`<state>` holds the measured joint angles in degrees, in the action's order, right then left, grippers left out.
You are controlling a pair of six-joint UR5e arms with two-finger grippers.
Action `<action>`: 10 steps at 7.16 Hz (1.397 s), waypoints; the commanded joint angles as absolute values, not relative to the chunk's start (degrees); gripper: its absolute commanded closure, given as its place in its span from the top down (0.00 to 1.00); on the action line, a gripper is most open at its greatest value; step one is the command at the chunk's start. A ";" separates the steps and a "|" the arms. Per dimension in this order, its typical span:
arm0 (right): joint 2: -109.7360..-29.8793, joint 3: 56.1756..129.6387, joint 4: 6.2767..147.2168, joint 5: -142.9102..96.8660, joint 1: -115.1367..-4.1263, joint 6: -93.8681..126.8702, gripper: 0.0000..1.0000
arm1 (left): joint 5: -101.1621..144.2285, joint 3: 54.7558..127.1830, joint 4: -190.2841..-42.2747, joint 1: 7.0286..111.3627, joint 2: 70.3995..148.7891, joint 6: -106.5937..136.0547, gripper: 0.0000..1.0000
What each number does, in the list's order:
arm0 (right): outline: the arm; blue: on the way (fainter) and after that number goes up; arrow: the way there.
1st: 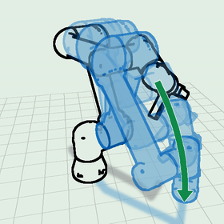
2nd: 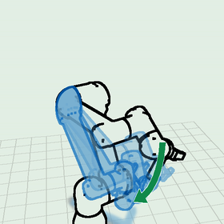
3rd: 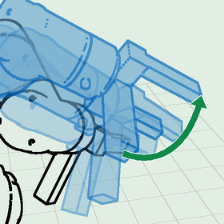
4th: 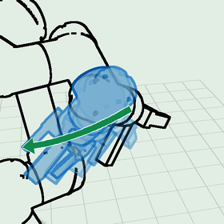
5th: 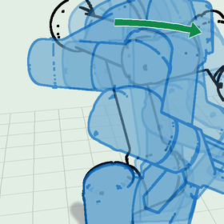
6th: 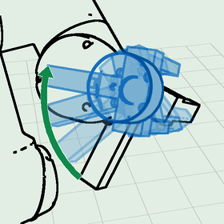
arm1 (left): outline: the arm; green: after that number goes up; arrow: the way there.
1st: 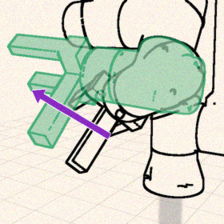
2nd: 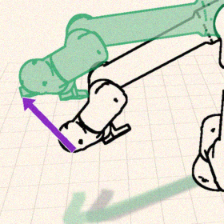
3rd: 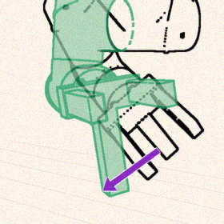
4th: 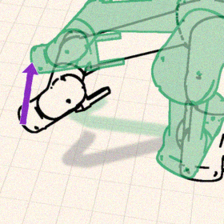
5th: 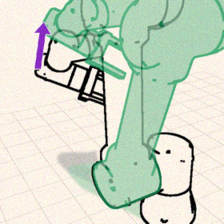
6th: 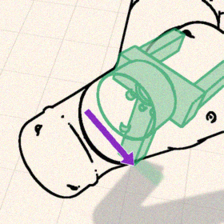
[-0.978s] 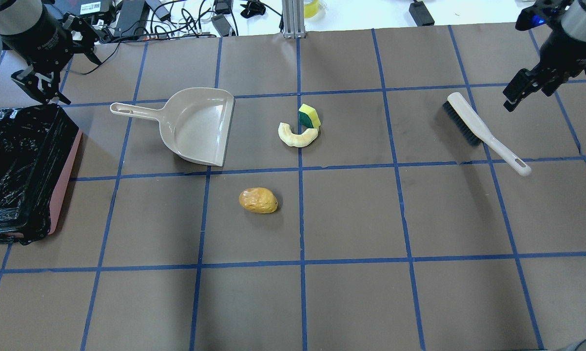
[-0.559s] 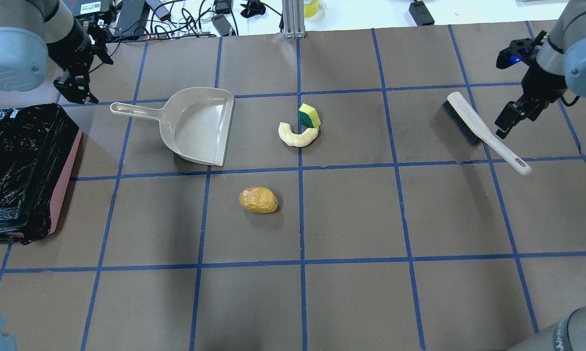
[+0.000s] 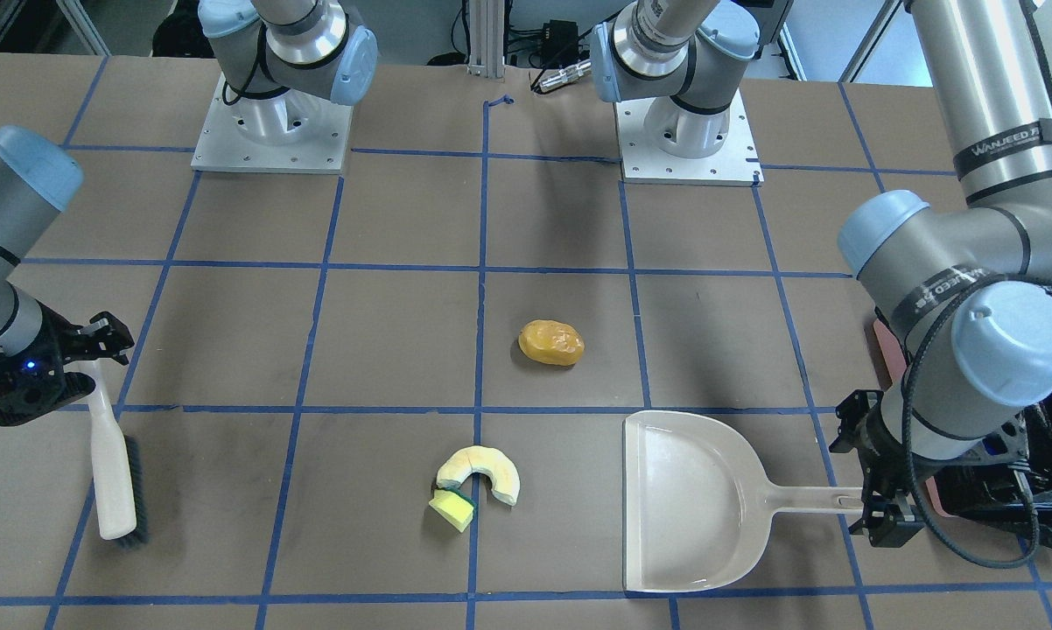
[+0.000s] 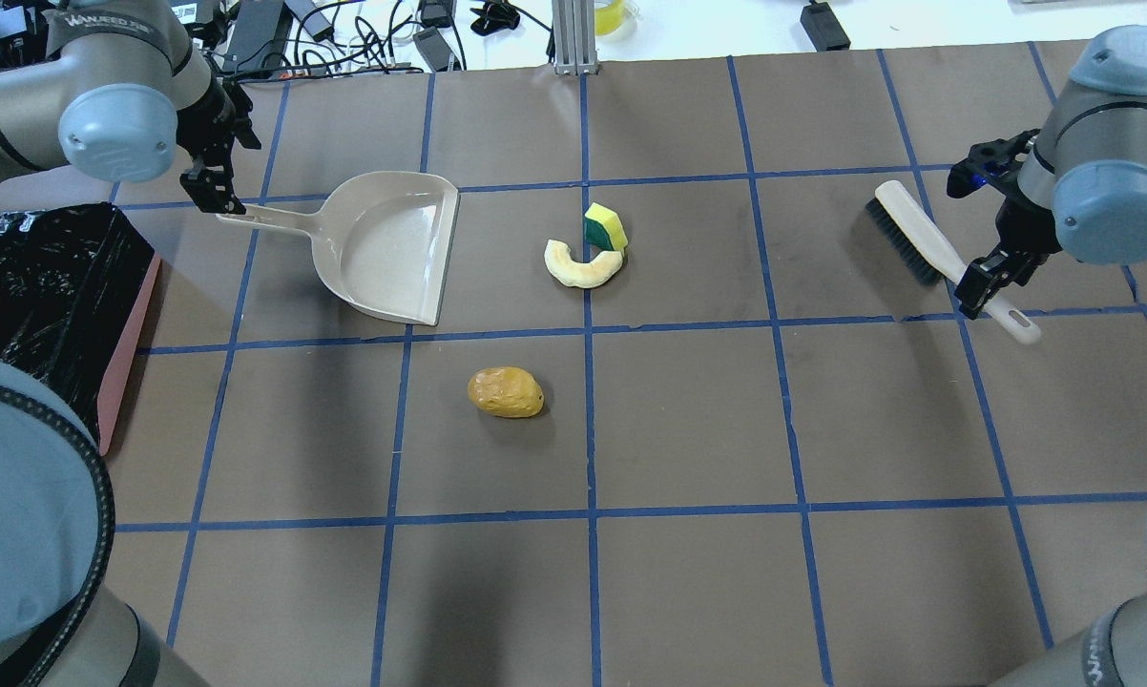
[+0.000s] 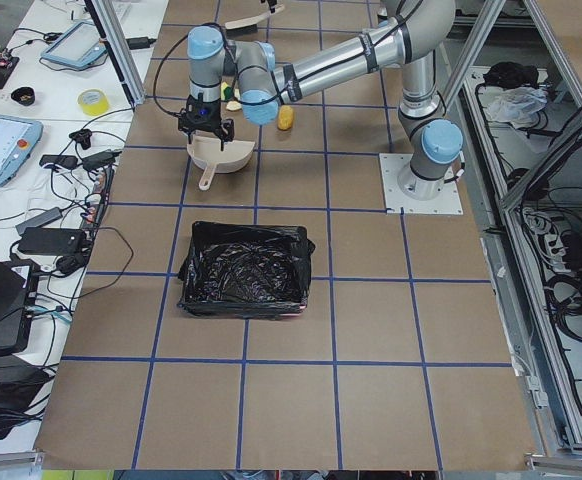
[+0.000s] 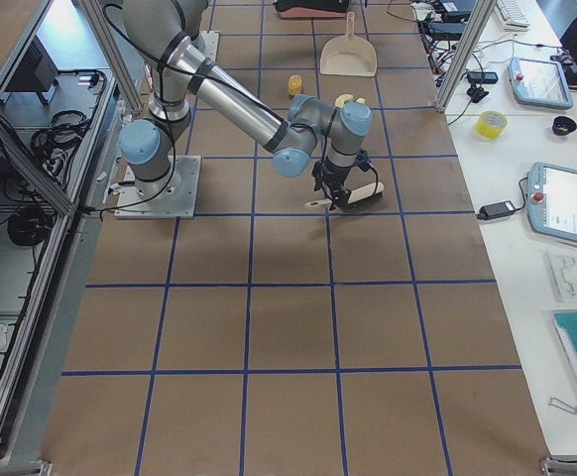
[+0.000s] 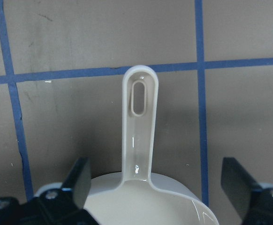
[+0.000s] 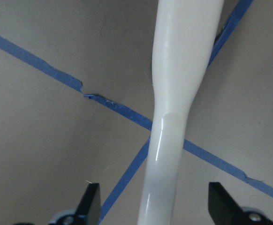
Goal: Sweep and dump trash into bin
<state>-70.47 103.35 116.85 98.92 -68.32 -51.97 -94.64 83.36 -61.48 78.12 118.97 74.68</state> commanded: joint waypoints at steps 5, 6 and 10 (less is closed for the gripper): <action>-70.31 104.06 117.07 100.99 -68.29 -51.68 0.60 | -94.92 83.23 -60.82 78.13 124.19 75.15 1.00; -70.23 104.06 117.07 100.99 -68.29 -51.68 0.60 | -95.18 83.49 -60.82 78.13 124.28 74.89 1.00; -69.96 104.24 117.07 101.78 -68.29 -51.42 0.53 | -94.57 83.59 -60.82 78.13 124.10 73.74 0.00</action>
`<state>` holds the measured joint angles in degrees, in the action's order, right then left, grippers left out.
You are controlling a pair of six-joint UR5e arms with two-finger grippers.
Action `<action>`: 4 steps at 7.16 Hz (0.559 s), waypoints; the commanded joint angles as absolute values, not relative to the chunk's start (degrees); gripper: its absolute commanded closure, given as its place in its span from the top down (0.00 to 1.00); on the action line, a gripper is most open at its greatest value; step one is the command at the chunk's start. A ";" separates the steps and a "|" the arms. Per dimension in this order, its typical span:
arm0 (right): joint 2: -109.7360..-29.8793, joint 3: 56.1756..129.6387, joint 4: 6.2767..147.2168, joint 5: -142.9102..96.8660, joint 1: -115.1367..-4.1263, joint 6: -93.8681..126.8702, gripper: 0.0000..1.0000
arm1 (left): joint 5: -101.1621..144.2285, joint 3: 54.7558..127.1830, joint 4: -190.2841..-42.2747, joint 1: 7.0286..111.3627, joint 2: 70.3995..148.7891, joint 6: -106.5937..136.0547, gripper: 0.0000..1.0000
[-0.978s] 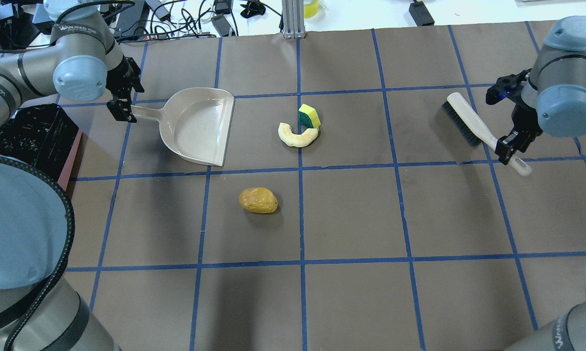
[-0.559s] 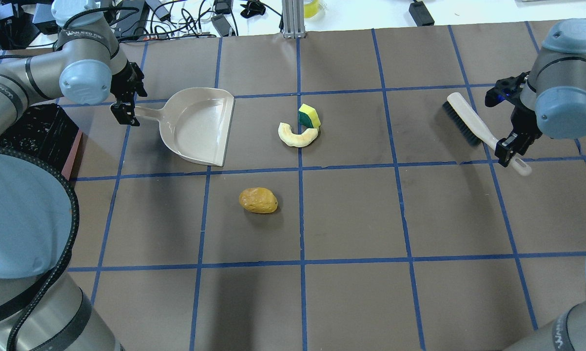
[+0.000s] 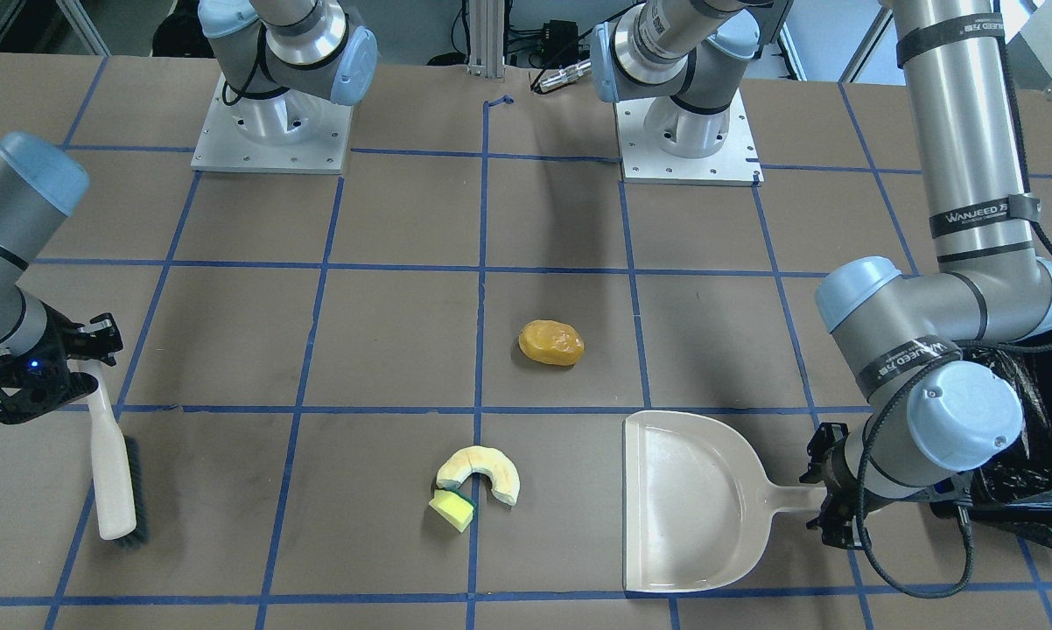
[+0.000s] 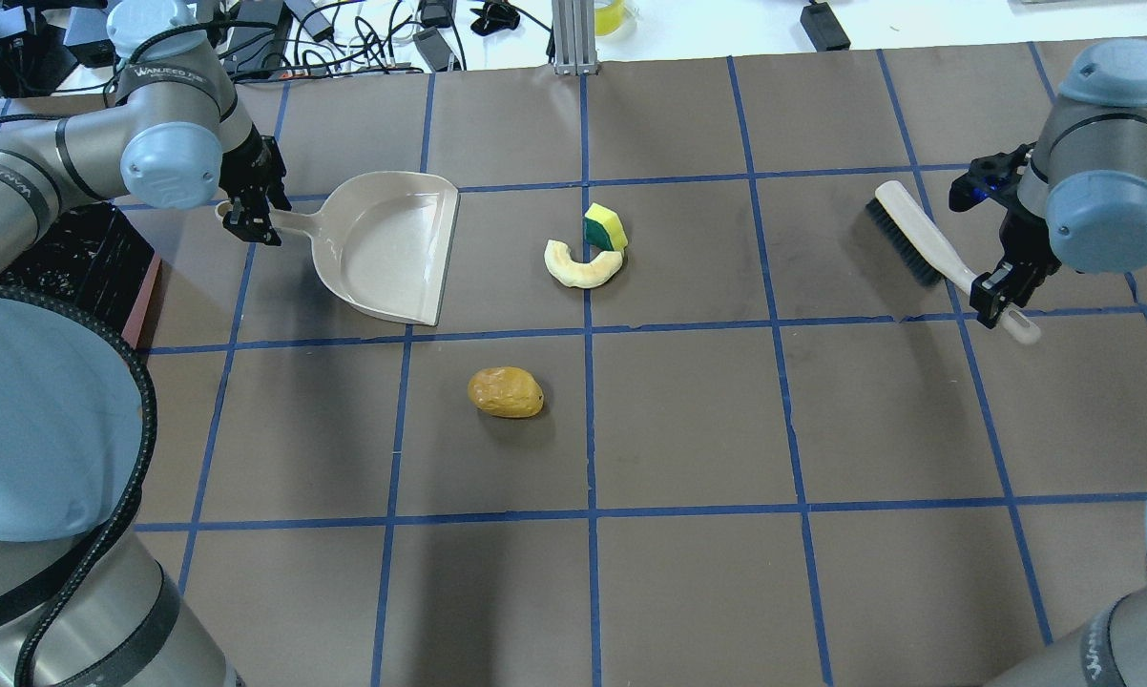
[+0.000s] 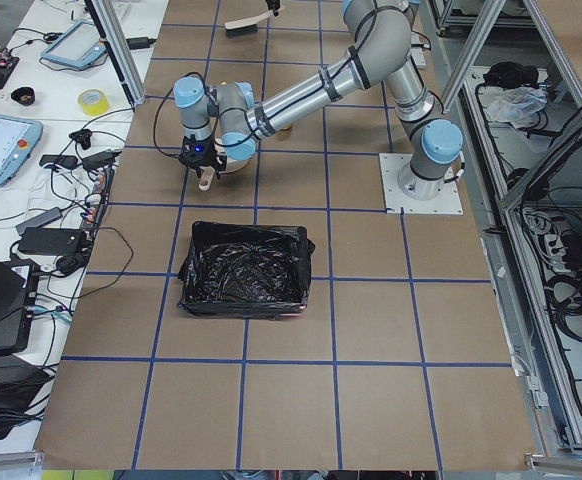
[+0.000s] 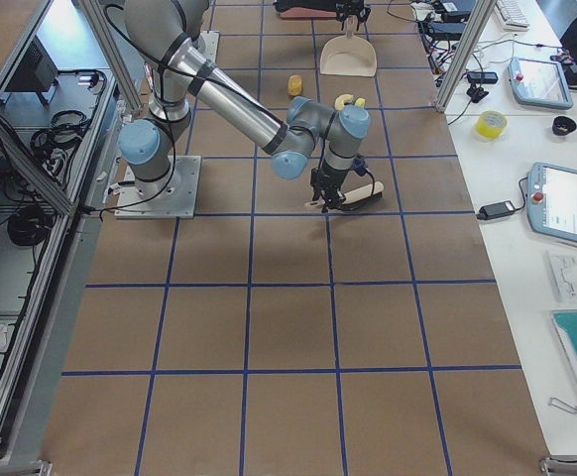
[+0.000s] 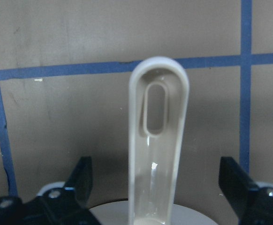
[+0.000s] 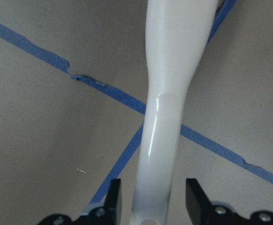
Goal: Sweep and dump trash into bin
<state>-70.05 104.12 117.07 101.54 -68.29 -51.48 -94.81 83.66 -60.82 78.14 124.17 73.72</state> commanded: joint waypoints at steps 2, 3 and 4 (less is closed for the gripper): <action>-69.96 104.24 116.98 101.78 -68.29 -51.42 0.50 | -94.66 83.24 -60.82 78.13 123.49 72.60 0.00; -69.96 104.24 116.90 101.78 -68.29 -51.33 0.46 | -94.57 82.97 -60.47 78.13 122.62 72.51 0.00; -69.96 104.24 116.89 101.69 -68.29 -51.33 0.41 | -94.83 82.97 -60.03 78.74 121.74 73.12 0.00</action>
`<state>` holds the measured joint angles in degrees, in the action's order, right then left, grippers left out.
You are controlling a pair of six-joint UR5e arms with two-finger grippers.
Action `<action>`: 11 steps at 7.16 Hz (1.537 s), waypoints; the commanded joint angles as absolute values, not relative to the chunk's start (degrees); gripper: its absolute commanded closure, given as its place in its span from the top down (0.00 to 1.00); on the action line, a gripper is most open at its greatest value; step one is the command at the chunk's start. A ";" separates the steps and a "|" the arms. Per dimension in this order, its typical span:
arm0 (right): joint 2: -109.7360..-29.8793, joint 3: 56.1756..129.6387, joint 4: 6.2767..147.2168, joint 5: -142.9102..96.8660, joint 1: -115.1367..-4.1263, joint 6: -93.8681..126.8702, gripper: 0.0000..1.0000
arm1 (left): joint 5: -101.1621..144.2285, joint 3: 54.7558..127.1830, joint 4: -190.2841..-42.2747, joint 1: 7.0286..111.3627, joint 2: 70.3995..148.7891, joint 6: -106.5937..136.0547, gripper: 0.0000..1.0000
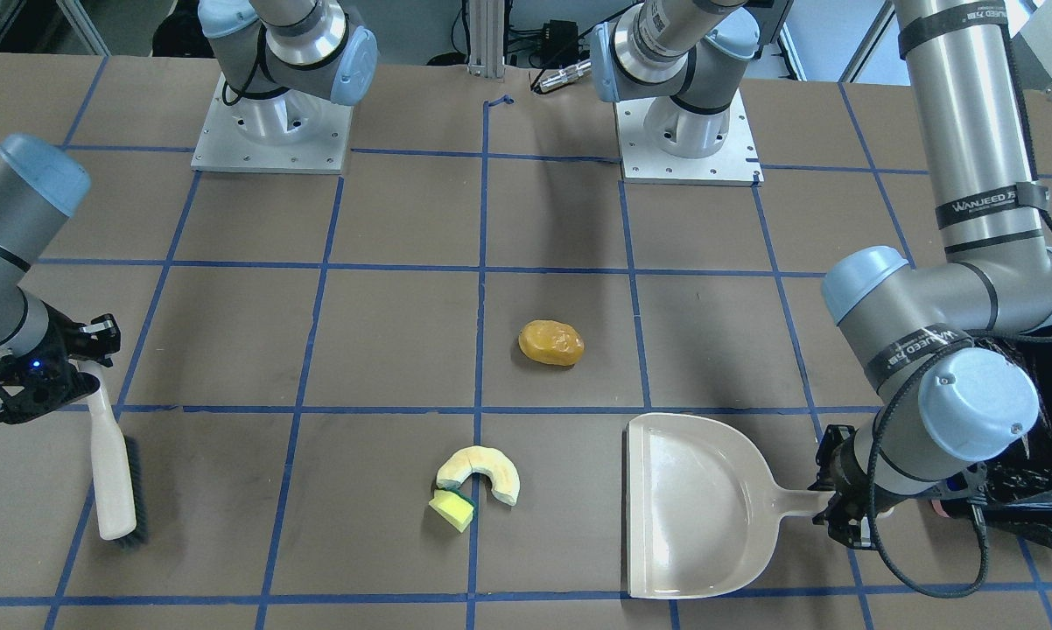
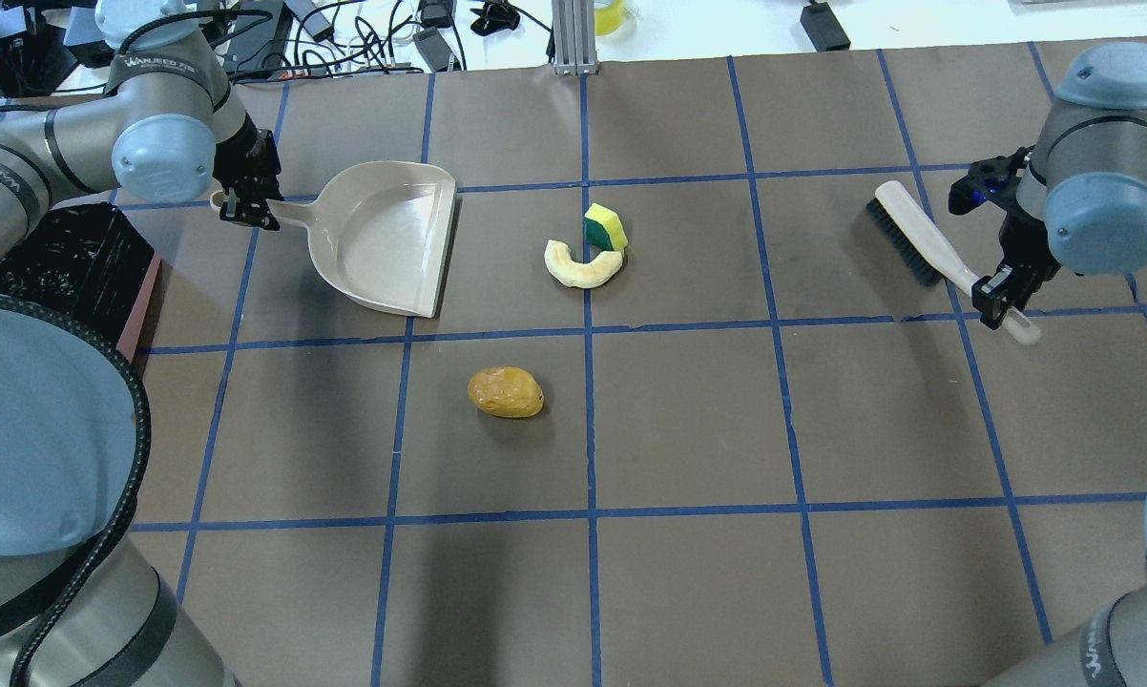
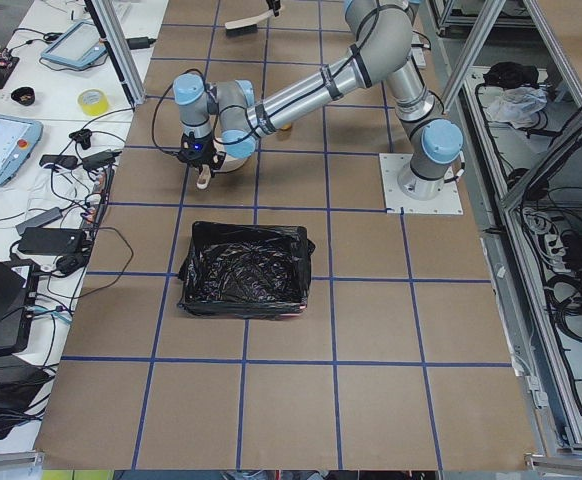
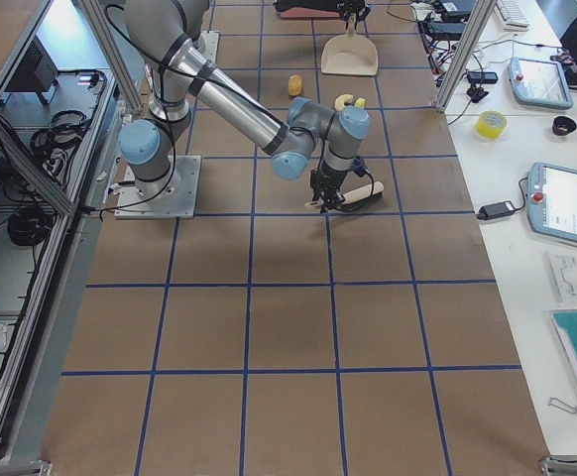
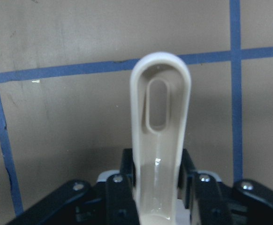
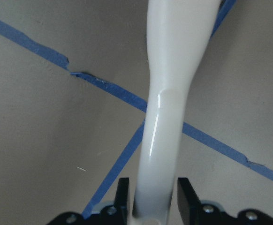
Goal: Sweep and dump trash into bin
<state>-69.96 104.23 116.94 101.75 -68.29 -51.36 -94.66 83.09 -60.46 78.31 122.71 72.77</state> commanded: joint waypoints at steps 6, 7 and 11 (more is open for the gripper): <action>-72.23 103.36 115.58 102.47 -68.73 -43.20 0.26 | -103.80 79.19 -60.47 90.61 124.00 86.82 0.00; -73.81 103.36 113.14 102.39 -69.34 -37.15 0.26 | -103.71 79.02 -60.56 91.05 124.80 87.71 0.00; -75.50 103.27 108.12 101.96 -85.20 -12.82 0.22 | -102.92 79.01 -65.65 91.05 124.98 82.53 0.00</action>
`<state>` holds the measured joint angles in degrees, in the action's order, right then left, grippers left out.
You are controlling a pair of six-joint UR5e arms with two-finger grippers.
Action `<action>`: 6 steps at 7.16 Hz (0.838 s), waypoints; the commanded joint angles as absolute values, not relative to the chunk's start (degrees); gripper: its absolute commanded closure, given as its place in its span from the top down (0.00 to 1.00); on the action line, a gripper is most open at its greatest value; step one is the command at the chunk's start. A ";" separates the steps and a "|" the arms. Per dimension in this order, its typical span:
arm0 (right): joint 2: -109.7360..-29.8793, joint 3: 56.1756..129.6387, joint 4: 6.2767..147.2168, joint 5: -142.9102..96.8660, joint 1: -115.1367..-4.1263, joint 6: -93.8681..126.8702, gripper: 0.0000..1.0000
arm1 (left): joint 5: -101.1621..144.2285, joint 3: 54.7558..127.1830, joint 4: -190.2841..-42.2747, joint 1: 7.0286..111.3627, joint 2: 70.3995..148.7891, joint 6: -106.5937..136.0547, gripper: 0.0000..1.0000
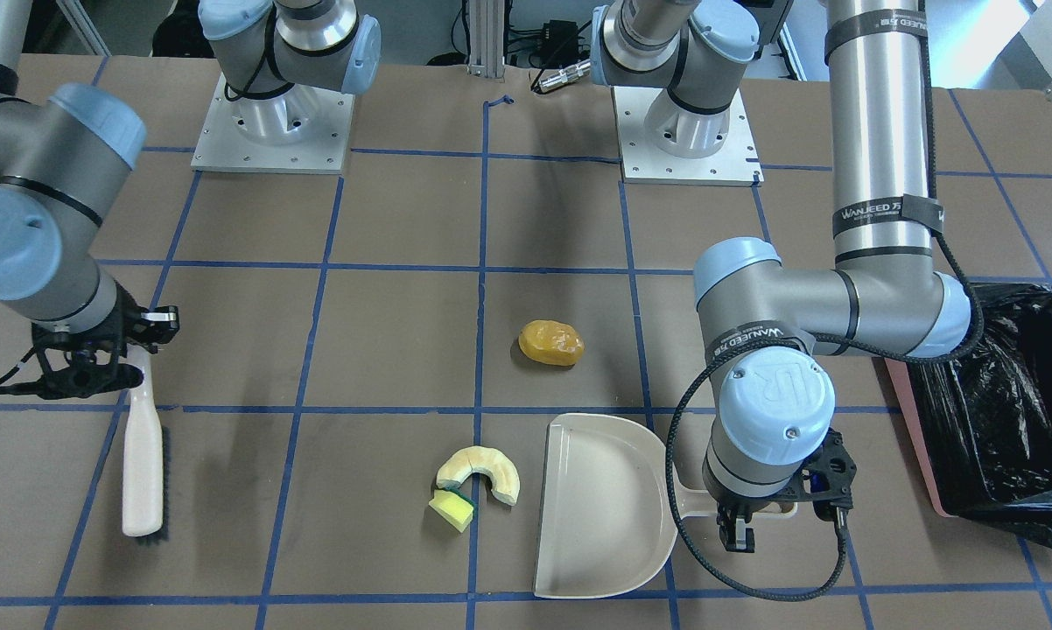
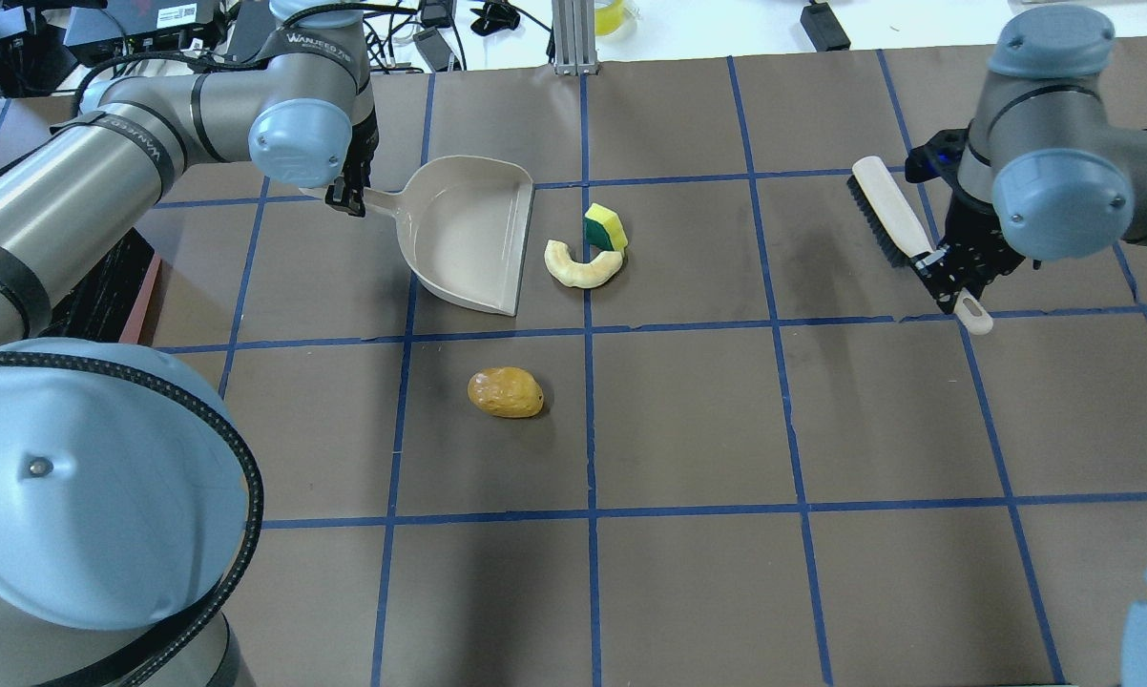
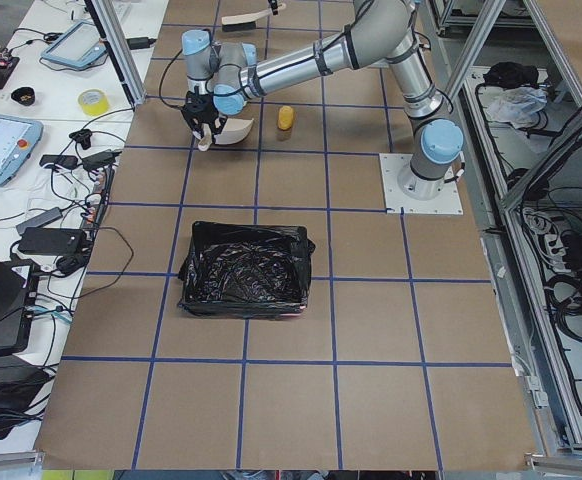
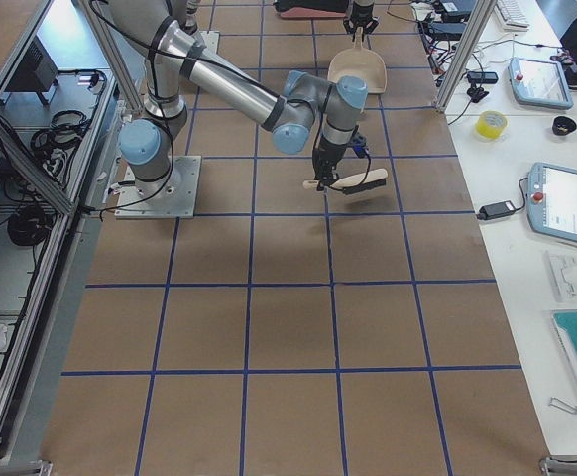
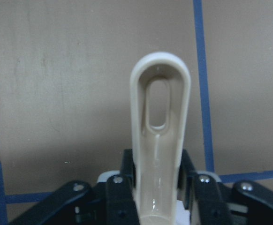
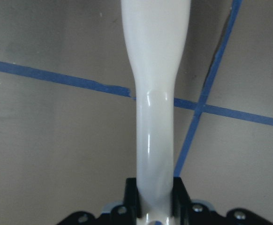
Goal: Sweep and dump trash into bin
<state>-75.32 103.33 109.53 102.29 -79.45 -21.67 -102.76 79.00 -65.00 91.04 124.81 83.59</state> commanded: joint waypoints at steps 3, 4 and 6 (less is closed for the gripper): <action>-72.97 101.70 107.49 94.72 -100.51 17.49 0.16 | -102.83 78.93 -65.65 91.05 125.33 82.62 0.00; -69.82 99.25 107.84 92.22 -102.37 23.49 0.11 | -103.09 79.01 -65.65 91.05 125.33 82.53 0.00; -64.71 94.06 108.36 87.91 -108.86 32.12 0.04 | -103.10 79.01 -65.57 91.05 125.33 82.62 0.00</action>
<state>-67.70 96.92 107.89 90.87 -104.70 26.05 -103.06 79.00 -65.64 91.05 125.33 82.56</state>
